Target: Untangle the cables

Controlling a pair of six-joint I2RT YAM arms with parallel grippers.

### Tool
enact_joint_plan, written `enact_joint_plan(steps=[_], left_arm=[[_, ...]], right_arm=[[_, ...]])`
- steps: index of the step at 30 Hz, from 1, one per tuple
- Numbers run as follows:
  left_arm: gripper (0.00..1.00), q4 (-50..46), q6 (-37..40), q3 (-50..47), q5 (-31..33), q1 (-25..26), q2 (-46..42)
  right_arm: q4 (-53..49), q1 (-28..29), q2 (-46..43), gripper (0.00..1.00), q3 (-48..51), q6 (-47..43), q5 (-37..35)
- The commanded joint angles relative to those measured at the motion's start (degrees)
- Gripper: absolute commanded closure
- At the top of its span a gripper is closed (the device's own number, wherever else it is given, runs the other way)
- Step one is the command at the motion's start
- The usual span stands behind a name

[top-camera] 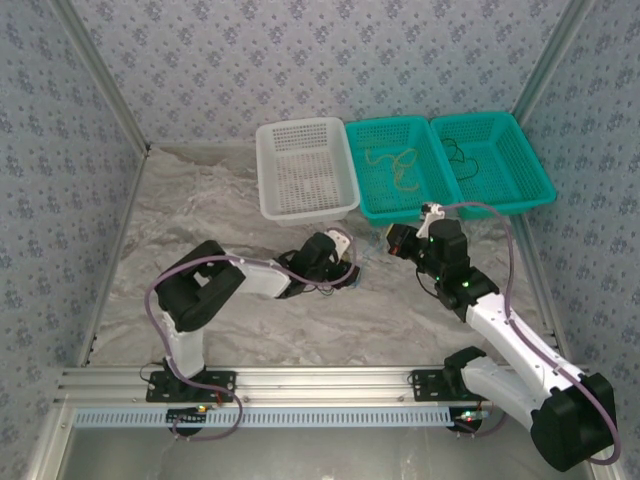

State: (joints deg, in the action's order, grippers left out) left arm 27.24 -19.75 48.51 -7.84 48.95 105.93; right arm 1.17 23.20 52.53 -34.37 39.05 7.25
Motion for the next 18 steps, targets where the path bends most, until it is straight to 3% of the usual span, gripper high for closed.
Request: enact_joint_plan(steps=[1, 5, 8, 12, 18], left_arm=[[0.41, 7.8, -3.3, -2.7, -9.4, -2.6, -5.2], [0.36, 3.6, 1.8, 1.9, -17.7, -2.6, -6.7], [0.31, 0.3, 5.5, 4.7, -20.4, -2.1, -6.8], [0.22, -2.1, 8.8, 6.2, -19.0, -2.1, -6.5], [0.27, -4.4, 12.3, 11.8, -14.4, -2.1, -1.8]], right_arm=[[0.7, -0.5, -0.1, 1.0, -1.1, -4.7, 3.8], [-1.1, -0.5, 0.9, 1.0, -2.9, -6.6, 6.2], [-1.8, -0.6, 1.8, 1.0, -3.6, -6.9, 6.6], [-1.3, -0.9, 1.9, 1.0, -3.7, -6.9, 7.7], [-0.7, -1.0, 1.8, 1.0, -4.5, -8.5, 12.2]])
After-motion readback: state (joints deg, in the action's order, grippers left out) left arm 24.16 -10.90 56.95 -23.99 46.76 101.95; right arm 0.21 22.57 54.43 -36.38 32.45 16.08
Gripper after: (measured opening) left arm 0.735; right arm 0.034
